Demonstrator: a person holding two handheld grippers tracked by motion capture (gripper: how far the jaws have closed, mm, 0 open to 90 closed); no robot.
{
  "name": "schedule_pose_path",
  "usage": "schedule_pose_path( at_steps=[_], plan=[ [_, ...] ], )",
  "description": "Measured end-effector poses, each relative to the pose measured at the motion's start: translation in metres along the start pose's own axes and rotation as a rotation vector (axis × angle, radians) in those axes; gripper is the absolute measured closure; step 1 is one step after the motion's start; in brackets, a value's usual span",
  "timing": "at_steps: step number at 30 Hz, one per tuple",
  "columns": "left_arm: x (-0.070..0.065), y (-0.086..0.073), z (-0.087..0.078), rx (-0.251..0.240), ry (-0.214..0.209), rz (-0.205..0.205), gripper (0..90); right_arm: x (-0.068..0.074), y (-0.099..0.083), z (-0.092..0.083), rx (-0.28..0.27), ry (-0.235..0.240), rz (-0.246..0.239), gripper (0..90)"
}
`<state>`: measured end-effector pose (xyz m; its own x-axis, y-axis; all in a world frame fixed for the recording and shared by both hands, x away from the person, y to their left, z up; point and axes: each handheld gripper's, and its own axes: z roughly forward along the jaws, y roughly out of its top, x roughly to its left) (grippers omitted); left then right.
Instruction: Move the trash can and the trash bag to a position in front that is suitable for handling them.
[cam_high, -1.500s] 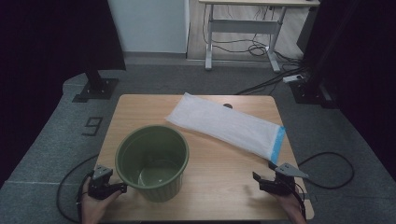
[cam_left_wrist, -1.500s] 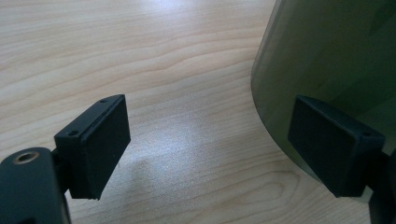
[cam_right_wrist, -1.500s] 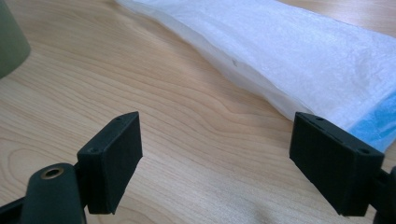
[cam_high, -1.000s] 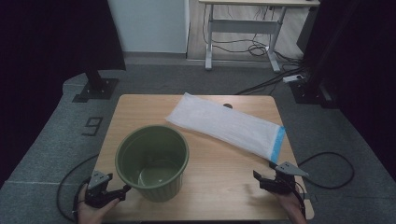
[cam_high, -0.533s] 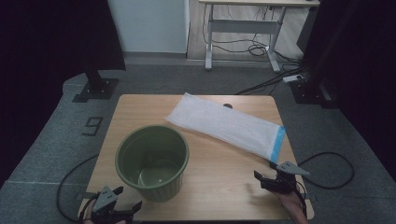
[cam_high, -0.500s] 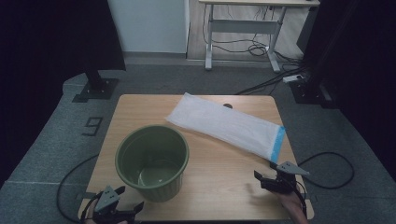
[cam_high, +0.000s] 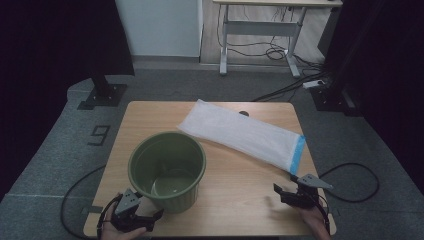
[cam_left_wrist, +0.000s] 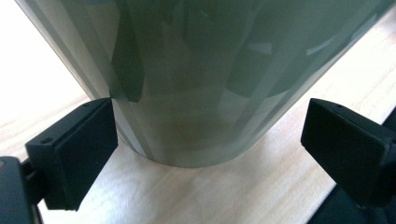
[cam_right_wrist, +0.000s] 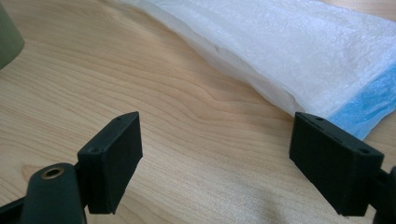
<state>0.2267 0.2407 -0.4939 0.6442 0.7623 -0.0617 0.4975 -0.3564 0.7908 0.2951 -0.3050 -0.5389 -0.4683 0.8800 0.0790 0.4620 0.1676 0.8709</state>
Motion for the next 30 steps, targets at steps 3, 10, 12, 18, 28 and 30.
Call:
schedule_pose_path(
  at_steps=[3, 10, 12, 18, 28, 30],
  plan=[
    [0.004, 0.006, 0.007, 0.002, -0.006, 0.002, 3.7, 0.0, 0.0, 0.001, 0.003, 0.002, -0.002, 16.6],
    [0.007, 0.024, 0.025, 0.009, -0.034, 0.022, 3.4, 0.0, -0.001, 0.001, 0.004, 0.0, -0.003, 16.6],
    [0.007, 0.029, 0.031, 0.01, -0.047, 0.023, 3.7, 0.0, -0.001, 0.001, 0.012, 0.004, 0.001, 16.9],
    [0.007, 0.045, 0.045, 0.025, -0.056, 0.046, 3.8, 0.0, -0.001, 0.0, 0.012, 0.006, 0.004, 17.1],
    [0.008, 0.074, 0.065, 0.019, -0.061, 0.053, 4.9, -0.002, -0.001, 0.0, 0.012, 0.004, 0.011, 17.0],
    [0.008, 0.079, 0.069, 0.023, -0.058, 0.056, 5.0, -0.002, -0.001, 0.0, 0.014, 0.004, 0.012, 17.0]
  ],
)
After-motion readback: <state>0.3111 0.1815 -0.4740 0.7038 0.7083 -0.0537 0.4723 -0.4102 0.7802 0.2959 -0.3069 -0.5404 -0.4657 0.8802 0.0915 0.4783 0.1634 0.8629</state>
